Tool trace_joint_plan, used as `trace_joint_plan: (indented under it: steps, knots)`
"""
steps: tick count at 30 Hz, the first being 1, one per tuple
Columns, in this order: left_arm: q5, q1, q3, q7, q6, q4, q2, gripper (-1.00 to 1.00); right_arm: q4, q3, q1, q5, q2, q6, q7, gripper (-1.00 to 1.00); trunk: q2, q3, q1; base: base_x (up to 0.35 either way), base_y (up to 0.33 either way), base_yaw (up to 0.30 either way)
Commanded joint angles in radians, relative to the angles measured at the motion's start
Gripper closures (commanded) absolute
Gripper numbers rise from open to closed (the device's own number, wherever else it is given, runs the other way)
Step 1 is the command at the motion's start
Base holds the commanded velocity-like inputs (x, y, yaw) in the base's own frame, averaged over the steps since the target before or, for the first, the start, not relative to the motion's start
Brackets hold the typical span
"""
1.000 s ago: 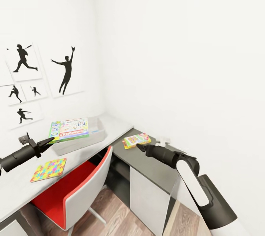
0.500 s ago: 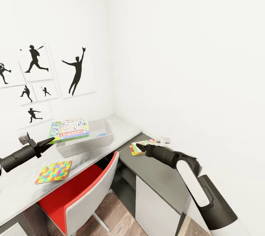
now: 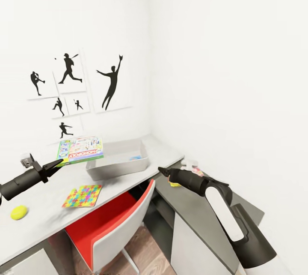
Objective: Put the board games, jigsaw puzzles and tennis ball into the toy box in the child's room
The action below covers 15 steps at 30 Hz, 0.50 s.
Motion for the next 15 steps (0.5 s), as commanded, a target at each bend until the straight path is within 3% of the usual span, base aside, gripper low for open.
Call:
trace_joint_plan:
  steps: [1, 11, 15]
  knots:
    - [0.005, -0.001, 0.001, -0.005, 0.006, 0.001, 0.0, 1.0, -0.001, 0.001, 0.0, -0.008, -0.001, 0.002, -0.007, -1.0, -0.001, 0.0, 0.0, 0.003, 0.0, 0.29]
    - [0.005, -0.001, 0.001, -0.007, 0.006, 0.001, 0.0, 1.0, -0.001, 0.001, 0.0, -0.008, -0.001, 0.002, -0.007, -1.0, -0.001, 0.0, 0.0, 0.009, 0.0, 0.291]
    - [0.005, -0.001, 0.001, -0.007, 0.006, 0.001, 0.0, 1.0, -0.001, 0.001, 0.0, -0.008, -0.001, 0.002, -0.007, -1.0, -0.001, 0.0, 0.0, 0.169, -0.001, 0.137]
